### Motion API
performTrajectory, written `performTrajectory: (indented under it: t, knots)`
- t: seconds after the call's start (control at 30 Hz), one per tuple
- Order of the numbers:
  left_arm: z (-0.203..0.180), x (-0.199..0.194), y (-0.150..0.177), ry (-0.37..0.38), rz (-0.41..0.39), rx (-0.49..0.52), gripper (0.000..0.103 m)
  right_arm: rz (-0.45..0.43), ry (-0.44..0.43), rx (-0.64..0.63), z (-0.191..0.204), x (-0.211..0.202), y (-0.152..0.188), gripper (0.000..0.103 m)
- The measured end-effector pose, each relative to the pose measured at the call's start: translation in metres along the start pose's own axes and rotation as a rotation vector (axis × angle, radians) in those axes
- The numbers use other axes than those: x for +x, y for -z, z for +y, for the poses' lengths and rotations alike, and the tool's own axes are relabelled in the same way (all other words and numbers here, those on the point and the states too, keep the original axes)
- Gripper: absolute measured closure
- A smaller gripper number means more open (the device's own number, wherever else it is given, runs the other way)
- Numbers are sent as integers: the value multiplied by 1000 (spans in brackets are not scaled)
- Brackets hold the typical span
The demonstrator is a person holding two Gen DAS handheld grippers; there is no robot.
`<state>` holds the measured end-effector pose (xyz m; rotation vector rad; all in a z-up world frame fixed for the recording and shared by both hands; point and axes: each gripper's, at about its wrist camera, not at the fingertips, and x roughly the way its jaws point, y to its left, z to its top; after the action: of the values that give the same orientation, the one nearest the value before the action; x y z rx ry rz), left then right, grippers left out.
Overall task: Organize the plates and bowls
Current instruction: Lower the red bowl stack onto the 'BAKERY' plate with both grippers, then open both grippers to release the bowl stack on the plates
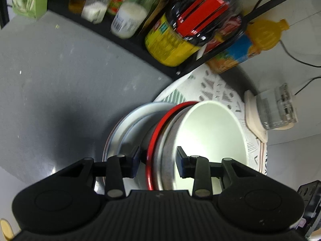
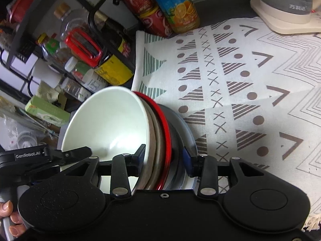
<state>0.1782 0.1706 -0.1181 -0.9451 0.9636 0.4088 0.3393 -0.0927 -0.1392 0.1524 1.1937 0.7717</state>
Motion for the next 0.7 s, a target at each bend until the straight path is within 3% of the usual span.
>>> performTrajectory:
  t: [0.3, 0.53, 0.63, 0.7]
  knots:
    - [-9, -22, -2, -12, -53, 50, 62, -67, -9, 30, -9, -25, 4, 53]
    - [-21, -37, -1, -42, -118, 88, 44, -120, 6, 18, -12, -46, 4, 48]
    - [-29, -41, 1, -55, -141, 134, 31, -159, 29, 31, -18, -57, 5, 43]
    - [-33, -42, 4, -57, -160, 174, 28, -183, 50, 42, -23, -65, 8, 40]
